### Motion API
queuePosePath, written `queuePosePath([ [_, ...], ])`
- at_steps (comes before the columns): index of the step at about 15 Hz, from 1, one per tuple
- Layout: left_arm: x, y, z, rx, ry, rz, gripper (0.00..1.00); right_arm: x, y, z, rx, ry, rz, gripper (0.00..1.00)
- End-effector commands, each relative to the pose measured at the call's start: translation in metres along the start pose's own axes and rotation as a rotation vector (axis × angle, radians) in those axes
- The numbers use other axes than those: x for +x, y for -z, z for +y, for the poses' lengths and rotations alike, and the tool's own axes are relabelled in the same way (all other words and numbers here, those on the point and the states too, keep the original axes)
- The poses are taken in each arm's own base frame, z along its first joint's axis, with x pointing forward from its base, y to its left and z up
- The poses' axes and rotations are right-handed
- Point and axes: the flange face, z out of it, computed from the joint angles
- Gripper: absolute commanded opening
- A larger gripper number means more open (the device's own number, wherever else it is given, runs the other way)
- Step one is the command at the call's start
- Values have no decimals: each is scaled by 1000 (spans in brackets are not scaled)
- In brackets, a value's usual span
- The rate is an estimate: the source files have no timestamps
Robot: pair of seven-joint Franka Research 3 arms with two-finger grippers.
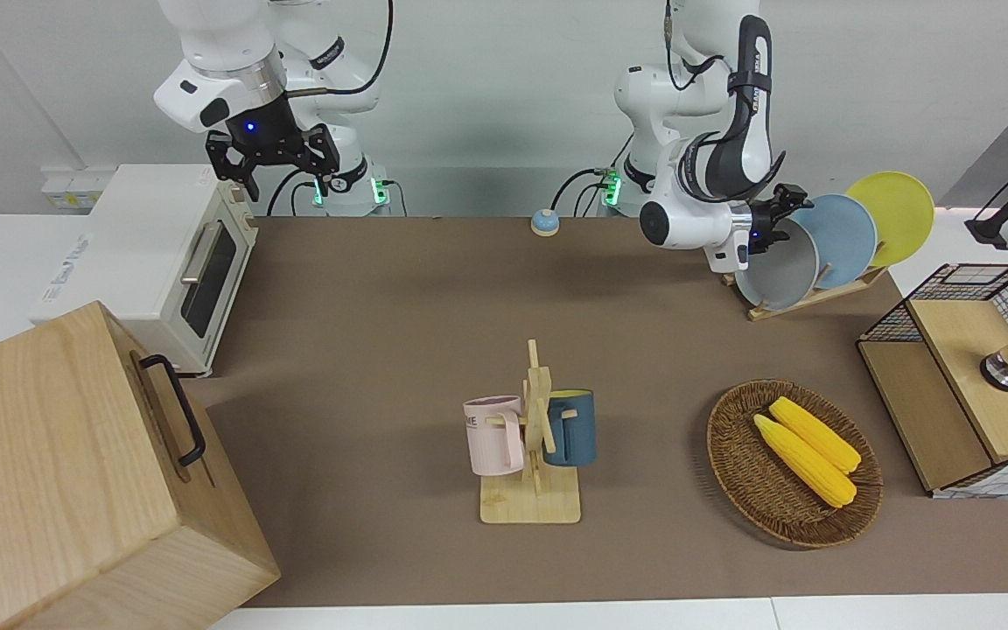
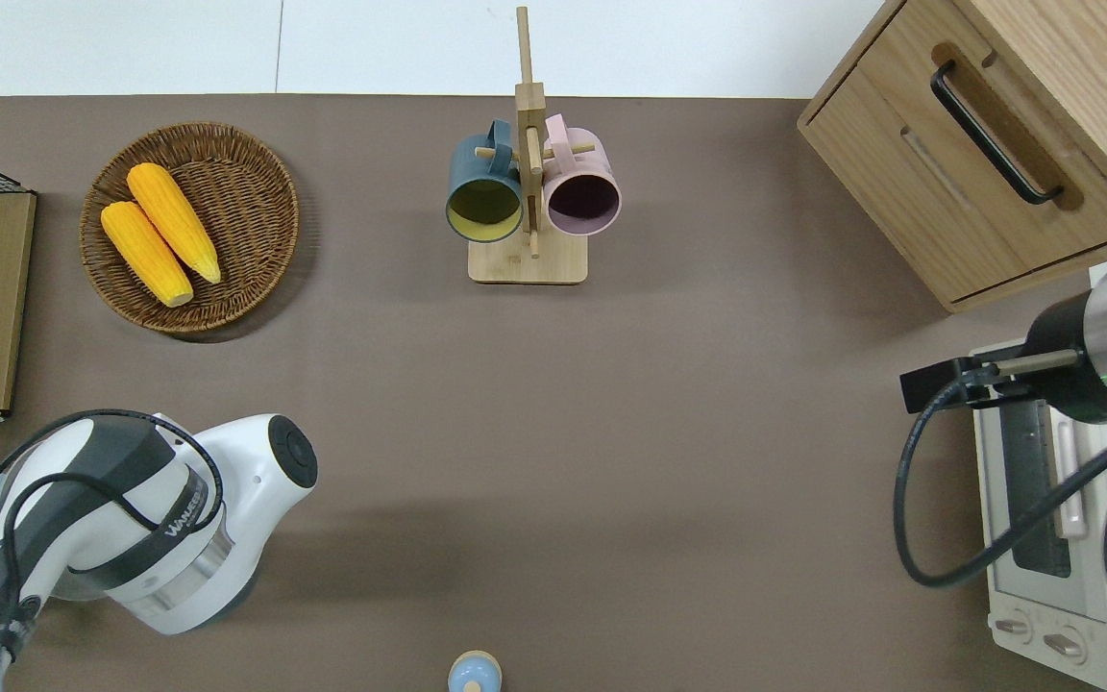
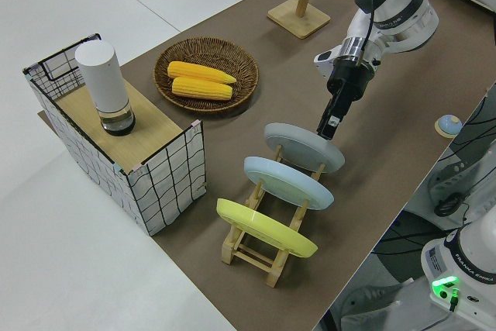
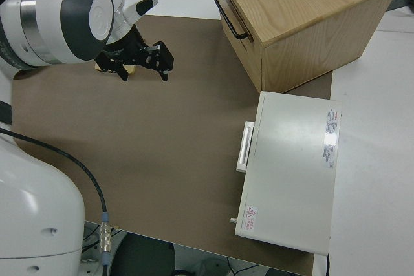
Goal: Pick gray plate from table and place it on lower plate rack with left arm
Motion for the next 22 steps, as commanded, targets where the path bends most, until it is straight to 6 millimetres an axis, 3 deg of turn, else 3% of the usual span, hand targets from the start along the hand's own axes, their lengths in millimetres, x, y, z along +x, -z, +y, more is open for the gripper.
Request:
queuePosePath([
  [1,20,25,-24,-68,-25,4,995,-3,3,1,10,-3,-7,990],
  [8,71,80,-128,-406,-101,-72,995,-3,3,1,10,-3,-7,990],
  [14,78,107,-179,-667,-97,-125,995,-3,3,1,10,-3,-7,987],
  [18,85,123,-225,-876,-120,-144,995,-3,3,1,10,-3,-7,990],
  [22,88,126,-252,-1092,-230,-135,991,-3,3,1,10,-3,-7,987],
])
